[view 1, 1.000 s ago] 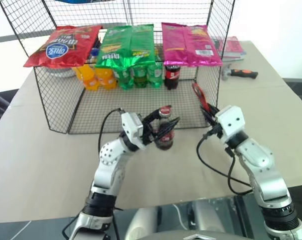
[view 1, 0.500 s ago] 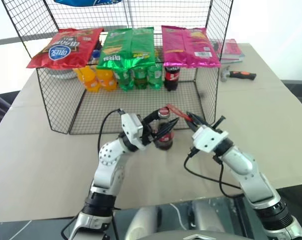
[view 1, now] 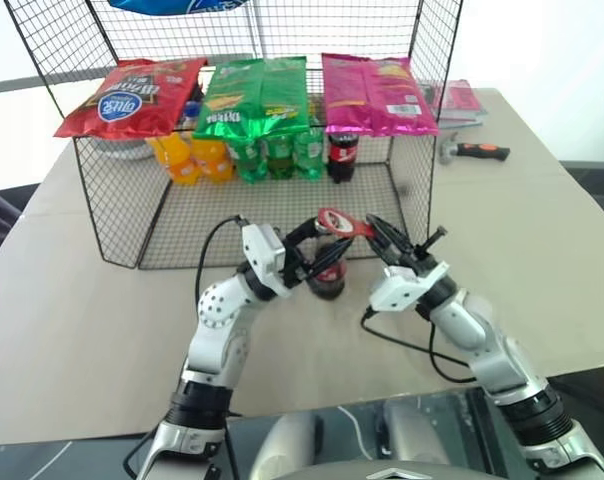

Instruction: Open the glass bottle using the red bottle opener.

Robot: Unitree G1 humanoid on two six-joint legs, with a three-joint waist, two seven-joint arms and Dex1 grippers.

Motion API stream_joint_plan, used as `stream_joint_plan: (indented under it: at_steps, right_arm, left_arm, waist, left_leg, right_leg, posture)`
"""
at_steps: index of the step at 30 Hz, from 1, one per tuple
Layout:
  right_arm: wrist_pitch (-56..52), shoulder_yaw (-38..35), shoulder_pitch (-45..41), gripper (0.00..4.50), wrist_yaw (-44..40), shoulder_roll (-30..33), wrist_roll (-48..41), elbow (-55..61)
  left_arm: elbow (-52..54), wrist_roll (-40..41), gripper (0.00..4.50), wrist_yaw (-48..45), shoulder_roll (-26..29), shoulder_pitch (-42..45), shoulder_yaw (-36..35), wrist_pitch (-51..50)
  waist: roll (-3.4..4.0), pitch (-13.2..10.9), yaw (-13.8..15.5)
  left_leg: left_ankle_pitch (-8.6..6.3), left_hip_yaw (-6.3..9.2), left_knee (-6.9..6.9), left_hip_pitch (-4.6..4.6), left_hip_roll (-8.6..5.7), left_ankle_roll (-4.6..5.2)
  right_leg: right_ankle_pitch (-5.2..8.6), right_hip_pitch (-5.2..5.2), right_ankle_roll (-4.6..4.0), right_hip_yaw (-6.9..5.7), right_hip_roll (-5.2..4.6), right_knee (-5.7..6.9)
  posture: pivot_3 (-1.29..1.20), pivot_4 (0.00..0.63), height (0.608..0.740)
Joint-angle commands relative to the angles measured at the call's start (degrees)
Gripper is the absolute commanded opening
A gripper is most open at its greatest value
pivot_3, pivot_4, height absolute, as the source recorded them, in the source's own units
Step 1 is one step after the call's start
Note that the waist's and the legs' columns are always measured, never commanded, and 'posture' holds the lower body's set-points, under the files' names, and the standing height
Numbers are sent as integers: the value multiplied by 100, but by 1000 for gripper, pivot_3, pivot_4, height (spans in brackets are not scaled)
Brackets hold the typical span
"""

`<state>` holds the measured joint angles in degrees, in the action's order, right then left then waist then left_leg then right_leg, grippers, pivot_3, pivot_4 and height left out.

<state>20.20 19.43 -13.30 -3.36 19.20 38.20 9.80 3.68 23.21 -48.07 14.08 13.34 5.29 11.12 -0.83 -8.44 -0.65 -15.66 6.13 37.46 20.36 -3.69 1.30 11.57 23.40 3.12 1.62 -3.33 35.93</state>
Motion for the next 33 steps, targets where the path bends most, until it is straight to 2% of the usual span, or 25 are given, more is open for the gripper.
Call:
stream_joint_plan:
  at_steps: [1,8,14,19,33]
  right_arm:
    - [81,421,-117,0,80,-193,417,-224]
    - [143,563,102,0,35,-401,223,-364]
    - [251,497,306,0,-114,-218,-76,-314]
    - [265,358,148,0,-92,-173,-264,-230]
    - [663,535,-52,0,-84,236,172,-491]
  left_arm:
    - [-170,-176,1892,64,-13,-33,154,-225]
    - [-59,-171,1892,168,-3,0,100,-355]
    - [54,-153,1892,99,42,-78,101,-451]
    - [50,-164,1892,118,53,-105,56,-433]
    - [119,-378,1892,150,252,-242,75,-499]
  waist:
    - [0,1,-3]
    - [1,2,-3]
    - [3,5,-3]
    - [3,4,-1]
    - [5,3,-7]
  left_leg:
    - [0,0,-1,-4,1,0]
    - [-11,1,-8,-55,3,17]
    - [-11,6,-8,-65,4,18]
    - [-11,8,-11,-63,4,18]
    - [-12,9,-17,-62,8,18]
  right_leg:
    - [0,-3,0,1,1,0]
    - [14,-58,-16,2,2,-5]
    - [27,-70,-1,0,2,-6]
    - [27,-69,-1,0,2,-10]
    - [31,-68,2,-1,2,-14]
  posture:
    - [0,150,740]
    - [0,150,740]
    - [0,150,740]
    - [0,150,740]
    - [0,150,740]
